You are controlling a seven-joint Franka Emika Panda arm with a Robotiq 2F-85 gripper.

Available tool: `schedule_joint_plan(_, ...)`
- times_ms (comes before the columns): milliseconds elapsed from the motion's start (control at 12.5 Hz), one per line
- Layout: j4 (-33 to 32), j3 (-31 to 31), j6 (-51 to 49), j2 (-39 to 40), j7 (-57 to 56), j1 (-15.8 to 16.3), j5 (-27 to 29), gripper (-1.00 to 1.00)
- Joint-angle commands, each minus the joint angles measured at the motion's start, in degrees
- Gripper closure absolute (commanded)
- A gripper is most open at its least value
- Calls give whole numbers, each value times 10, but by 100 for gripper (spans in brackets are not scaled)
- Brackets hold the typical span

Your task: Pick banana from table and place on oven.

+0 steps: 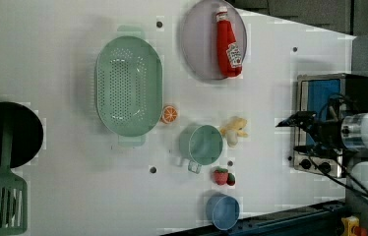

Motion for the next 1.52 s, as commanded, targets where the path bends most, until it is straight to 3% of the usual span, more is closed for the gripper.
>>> schedule_joint_plan(80,-17,15,86,40,18,12,14,-100)
schedule_joint_plan(880,-32,51,271,231,19,16,15,-100)
schedule_joint_plan(1040,-33,53,291,238,19,16,15,-43)
schedule_joint_plan(1360,-34,53,296,238,19,16,15,48)
schedule_joint_plan(1520,-30,54,297,232,19,16,15,51)
